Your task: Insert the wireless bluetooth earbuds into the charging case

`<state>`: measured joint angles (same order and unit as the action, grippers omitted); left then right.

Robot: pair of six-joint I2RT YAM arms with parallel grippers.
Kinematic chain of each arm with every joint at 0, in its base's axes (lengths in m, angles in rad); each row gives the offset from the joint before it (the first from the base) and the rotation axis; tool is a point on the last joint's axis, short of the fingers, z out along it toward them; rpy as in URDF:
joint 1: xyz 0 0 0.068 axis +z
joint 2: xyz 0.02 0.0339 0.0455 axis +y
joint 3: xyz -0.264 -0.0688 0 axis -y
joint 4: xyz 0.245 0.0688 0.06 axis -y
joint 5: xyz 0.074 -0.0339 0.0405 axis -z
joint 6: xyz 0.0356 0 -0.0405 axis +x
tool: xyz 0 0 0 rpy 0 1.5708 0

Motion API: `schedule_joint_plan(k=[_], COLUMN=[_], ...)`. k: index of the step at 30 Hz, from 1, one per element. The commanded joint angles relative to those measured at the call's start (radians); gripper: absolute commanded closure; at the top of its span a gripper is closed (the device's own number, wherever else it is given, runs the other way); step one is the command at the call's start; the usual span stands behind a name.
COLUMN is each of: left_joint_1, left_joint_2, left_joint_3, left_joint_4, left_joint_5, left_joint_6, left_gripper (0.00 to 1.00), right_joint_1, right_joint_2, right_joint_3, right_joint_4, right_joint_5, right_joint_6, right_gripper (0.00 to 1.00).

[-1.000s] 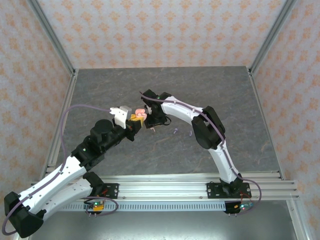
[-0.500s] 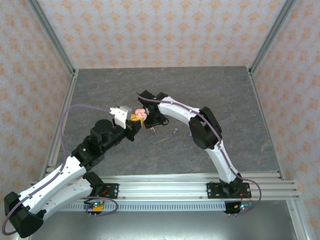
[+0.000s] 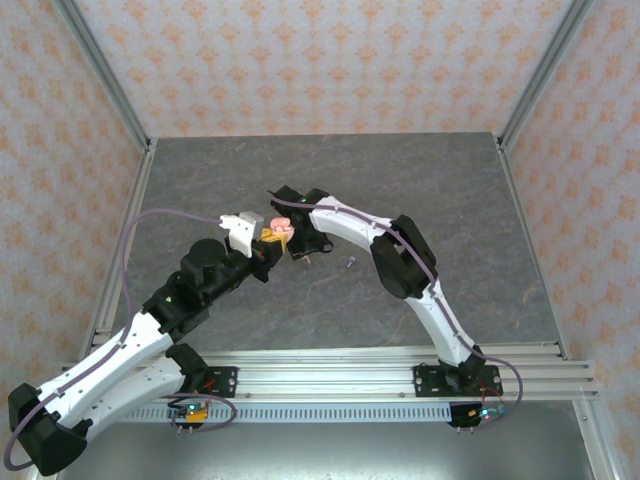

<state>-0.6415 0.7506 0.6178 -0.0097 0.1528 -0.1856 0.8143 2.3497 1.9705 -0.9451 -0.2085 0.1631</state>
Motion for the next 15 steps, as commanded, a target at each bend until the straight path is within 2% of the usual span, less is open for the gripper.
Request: schedule_joint_plan(k=[1, 9, 15], left_joint_1=[-0.006, -0.006, -0.006], left_joint_2=[-0.005, -0.004, -0.004], left_joint_3=[-0.013, -0.012, -0.012], left_joint_4=[0.016, 0.020, 0.020], left_joint_5=[0.002, 0.003, 0.006], left_joint_6=[-0.001, -0.003, -0.003], left_gripper=[0.98, 0.98, 0.98], right_joint_1=[0.011, 0.023, 0.023], right_joint_2=[0.034, 0.030, 0.019], right_joint_3=[0.011, 0.006, -0.014], right_joint_4=[-0.063, -0.080, -0.078], right_joint_5=[0.052, 0.057, 0.063], right_joint_6=[-0.005, -0.016, -0.011], right_gripper=[0.64, 0.65, 0.73])
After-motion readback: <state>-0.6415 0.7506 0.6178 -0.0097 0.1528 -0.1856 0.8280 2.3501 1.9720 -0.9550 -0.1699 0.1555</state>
